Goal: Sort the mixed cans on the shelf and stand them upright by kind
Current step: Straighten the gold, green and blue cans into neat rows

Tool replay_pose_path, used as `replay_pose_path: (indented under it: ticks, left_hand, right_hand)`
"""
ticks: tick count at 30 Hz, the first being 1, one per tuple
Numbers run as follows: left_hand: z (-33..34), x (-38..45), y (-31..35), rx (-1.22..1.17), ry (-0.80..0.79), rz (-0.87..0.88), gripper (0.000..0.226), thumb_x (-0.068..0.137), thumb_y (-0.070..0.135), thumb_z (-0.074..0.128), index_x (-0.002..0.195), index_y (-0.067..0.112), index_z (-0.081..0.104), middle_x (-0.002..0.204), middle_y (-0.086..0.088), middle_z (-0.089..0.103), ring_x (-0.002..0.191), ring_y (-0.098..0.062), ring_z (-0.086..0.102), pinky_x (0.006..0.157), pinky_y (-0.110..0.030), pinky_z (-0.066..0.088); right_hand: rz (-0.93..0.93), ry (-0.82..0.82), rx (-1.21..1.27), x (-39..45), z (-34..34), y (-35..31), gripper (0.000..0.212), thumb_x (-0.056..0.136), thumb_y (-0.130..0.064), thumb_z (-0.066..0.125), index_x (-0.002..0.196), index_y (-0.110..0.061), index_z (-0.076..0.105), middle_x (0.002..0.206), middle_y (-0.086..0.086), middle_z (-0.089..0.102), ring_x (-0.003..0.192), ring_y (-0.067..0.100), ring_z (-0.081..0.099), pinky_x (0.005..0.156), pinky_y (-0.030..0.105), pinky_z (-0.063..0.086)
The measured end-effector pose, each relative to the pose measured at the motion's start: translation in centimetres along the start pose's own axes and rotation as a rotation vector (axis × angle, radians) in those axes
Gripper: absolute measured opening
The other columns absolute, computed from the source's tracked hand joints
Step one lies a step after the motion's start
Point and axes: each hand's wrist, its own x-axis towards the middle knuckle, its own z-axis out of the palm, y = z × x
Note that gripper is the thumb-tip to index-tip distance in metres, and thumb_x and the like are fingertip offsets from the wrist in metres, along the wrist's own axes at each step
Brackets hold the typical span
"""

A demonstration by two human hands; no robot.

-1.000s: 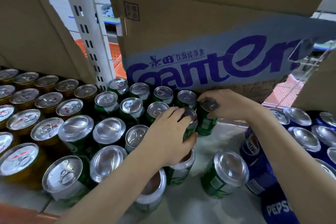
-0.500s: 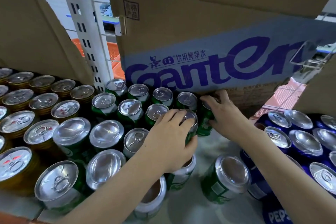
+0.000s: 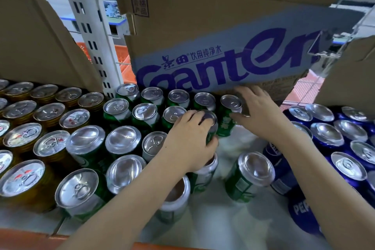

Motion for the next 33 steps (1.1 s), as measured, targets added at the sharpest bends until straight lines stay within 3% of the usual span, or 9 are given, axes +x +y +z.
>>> replay_pose_path:
  ticks: [3, 6, 9, 14, 16, 18, 21, 27, 33]
  left_hand:
    - [0.0, 0.1, -0.2, -0.006, -0.008, 0.03, 0.062, 0.082, 0.049, 0.025, 0.124, 0.013, 0.053, 0.131, -0.003, 0.05, 0.125, -0.021, 0.037, 0.107, -0.035, 0.03]
    - [-0.2, -0.1, -0.3, -0.074, 0.016, 0.028, 0.073, 0.077, 0.055, 0.019, 0.124, 0.011, 0.055, 0.13, -0.004, 0.052, 0.123, -0.022, 0.041, 0.105, -0.034, 0.032]
    - [-1.0, -0.3, 0.0, -0.074, 0.051, 0.062, 0.067, 0.082, 0.054, 0.024, 0.119, 0.009, 0.059, 0.122, -0.006, 0.056, 0.116, -0.025, 0.048, 0.099, -0.035, 0.036]
    - [-3.9, -1.4, 2.0, -0.038, 0.012, 0.08, 0.058, 0.087, 0.058, 0.042, 0.12, 0.013, 0.059, 0.112, -0.002, 0.057, 0.105, -0.021, 0.052, 0.091, -0.032, 0.041]
    - [-4.5, -2.3, 2.8, 0.128, -0.11, 0.075, 0.067, 0.084, 0.067, 0.043, 0.126, 0.017, 0.053, 0.117, -0.001, 0.053, 0.109, -0.019, 0.048, 0.093, -0.033, 0.04]
    - [-4.3, -3.3, 3.1, 0.269, -0.229, 0.04, 0.08, 0.075, 0.075, 0.043, 0.13, 0.018, 0.047, 0.12, -0.001, 0.049, 0.111, -0.019, 0.046, 0.094, -0.034, 0.04]
    - [-3.3, -4.4, 3.0, 0.294, -0.318, -0.021, 0.087, 0.073, 0.075, 0.049, 0.14, 0.022, 0.03, 0.125, -0.001, 0.047, 0.114, -0.021, 0.045, 0.095, -0.033, 0.038]
    - [-3.0, -4.1, 3.2, 0.325, -0.325, -0.033, 0.086, 0.067, 0.069, 0.064, 0.13, 0.02, 0.03, 0.114, -0.001, 0.049, 0.102, -0.023, 0.05, 0.083, -0.032, 0.039]
    - [-1.7, -3.6, 5.0, 0.475, -0.357, -0.061, 0.075, 0.074, 0.032, 0.073, 0.132, 0.016, 0.027, 0.12, -0.009, 0.038, 0.104, -0.029, 0.047, 0.072, -0.03, 0.033]
  right_hand:
    - [0.019, 0.046, 0.058, -2.9, -1.8, -1.0, 0.051, 0.084, -0.024, 0.067, 0.131, -0.013, 0.05, 0.131, 0.006, 0.048, 0.12, 0.023, 0.045, 0.095, 0.023, 0.034]
    - [0.065, 0.21, 0.168, -6.9, -2.1, -2.0, 0.027, 0.087, -0.018, 0.064, 0.114, -0.011, 0.064, 0.11, -0.002, 0.058, 0.087, 0.007, 0.054, 0.075, 0.004, 0.034]
    - [0.199, 0.392, 0.394, -11.2, -1.2, -3.1, 0.022, 0.092, -0.025, 0.055, 0.108, -0.014, 0.065, 0.094, -0.005, 0.064, 0.079, -0.001, 0.057, 0.072, 0.004, 0.041]
    - [0.33, 0.166, 0.577, -16.6, 2.9, -2.9, 0.08, 0.078, -0.06, 0.059, 0.142, -0.022, 0.031, 0.136, -0.008, 0.048, 0.123, 0.005, 0.046, 0.101, 0.026, 0.04]
    - [0.323, 0.113, 0.648, -17.1, 4.4, -2.4, 0.098, 0.068, -0.05, 0.072, 0.146, -0.024, 0.018, 0.145, -0.005, 0.039, 0.132, 0.01, 0.039, 0.108, 0.031, 0.035]
    - [0.361, 0.095, 0.706, -16.9, 5.5, -2.0, 0.107, 0.066, -0.025, 0.083, 0.147, -0.018, 0.014, 0.142, -0.003, 0.039, 0.131, 0.014, 0.04, 0.108, 0.029, 0.033]
    - [0.372, 0.076, 0.758, -16.5, 6.7, -1.8, 0.095, 0.064, 0.0, 0.082, 0.141, -0.006, 0.027, 0.135, 0.006, 0.047, 0.125, 0.018, 0.045, 0.1, 0.02, 0.034]
    - [0.414, -0.005, 0.856, -16.1, 7.3, -0.7, 0.08, 0.062, -0.011, 0.085, 0.124, -0.029, 0.037, 0.12, -0.001, 0.056, 0.113, 0.014, 0.054, 0.097, 0.028, 0.042]
    - [0.419, -0.026, 0.881, -16.2, 7.1, -0.3, 0.071, 0.061, -0.018, 0.086, 0.118, -0.032, 0.046, 0.111, -0.013, 0.061, 0.104, 0.006, 0.058, 0.091, 0.026, 0.046]
